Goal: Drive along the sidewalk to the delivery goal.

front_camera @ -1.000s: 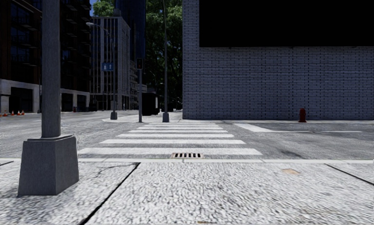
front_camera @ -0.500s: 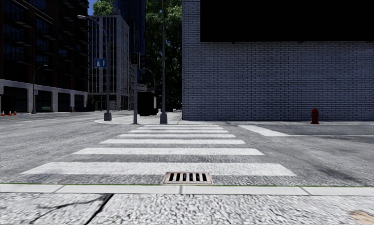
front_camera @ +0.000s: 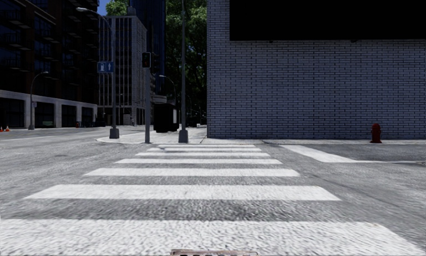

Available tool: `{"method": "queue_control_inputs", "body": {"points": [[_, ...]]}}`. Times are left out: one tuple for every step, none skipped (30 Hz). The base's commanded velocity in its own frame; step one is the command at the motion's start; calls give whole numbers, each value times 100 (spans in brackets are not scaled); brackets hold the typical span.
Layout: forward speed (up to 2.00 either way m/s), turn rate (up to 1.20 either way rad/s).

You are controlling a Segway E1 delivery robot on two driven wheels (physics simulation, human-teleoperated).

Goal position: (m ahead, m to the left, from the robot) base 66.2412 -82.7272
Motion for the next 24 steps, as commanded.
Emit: {"method": "queue_control_inputs", "body": {"points": [[200, 0], [200, 0], [200, 0], [200, 0], [200, 0], [200, 0], [200, 0], [200, 0], [200, 0], [200, 0], [200, 0], [200, 0], [200, 0], [200, 0], [200, 0], [200, 0], [200, 0], [200, 0], [200, 0], [200, 0], [200, 0], [200, 0], [200, 0], [200, 0]]}}
